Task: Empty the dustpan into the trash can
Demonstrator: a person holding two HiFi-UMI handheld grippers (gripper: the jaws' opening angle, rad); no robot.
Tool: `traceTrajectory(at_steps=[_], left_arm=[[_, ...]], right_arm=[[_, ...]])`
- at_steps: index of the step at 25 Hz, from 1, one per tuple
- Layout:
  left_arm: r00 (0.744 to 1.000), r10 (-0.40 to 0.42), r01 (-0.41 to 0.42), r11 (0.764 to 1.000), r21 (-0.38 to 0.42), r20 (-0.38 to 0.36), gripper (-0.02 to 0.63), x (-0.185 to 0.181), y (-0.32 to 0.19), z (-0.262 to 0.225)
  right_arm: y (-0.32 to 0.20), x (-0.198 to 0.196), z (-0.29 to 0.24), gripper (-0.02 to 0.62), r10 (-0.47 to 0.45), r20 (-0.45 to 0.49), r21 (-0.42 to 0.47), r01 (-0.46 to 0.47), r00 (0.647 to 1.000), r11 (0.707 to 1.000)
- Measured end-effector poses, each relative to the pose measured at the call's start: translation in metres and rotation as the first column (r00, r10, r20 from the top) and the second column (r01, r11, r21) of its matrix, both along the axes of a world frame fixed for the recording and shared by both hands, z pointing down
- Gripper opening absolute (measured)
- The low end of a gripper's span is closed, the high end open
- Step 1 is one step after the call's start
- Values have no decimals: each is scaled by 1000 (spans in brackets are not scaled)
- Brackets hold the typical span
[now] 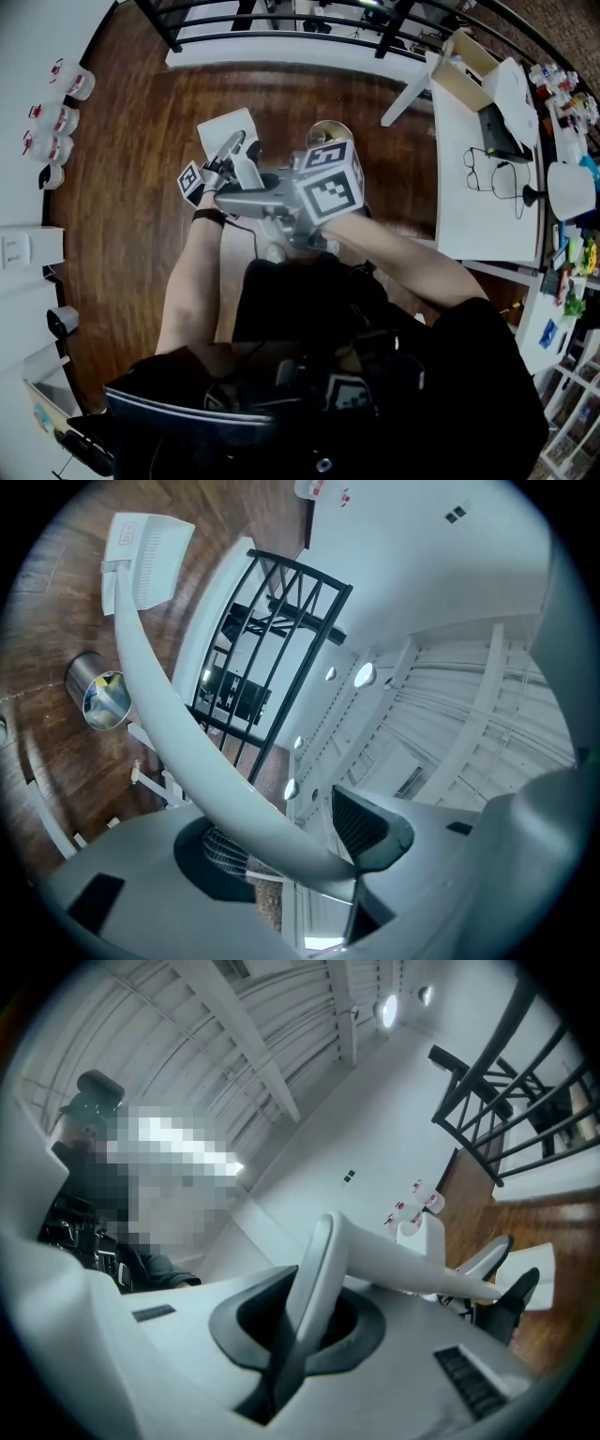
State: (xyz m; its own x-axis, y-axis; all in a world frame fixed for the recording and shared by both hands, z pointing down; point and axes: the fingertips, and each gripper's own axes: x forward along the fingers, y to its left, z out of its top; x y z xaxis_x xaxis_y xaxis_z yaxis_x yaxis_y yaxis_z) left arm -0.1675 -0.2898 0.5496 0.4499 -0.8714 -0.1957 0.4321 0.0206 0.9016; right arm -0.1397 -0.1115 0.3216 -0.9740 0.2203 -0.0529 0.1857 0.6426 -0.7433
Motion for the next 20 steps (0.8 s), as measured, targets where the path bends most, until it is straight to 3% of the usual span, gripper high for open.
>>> traceTrajectory(at_steps=[5,20], left_arm=[[999,-22,22,1000,3,-30,232,-21,15,8],[992,-1,21,986,164,-122,280,-60,48,-3]], right_arm=[[2,-16,2,21,-22,8,-58,22,1000,998],[-4,-46,-8,23,-20,45,-154,26,999,988]])
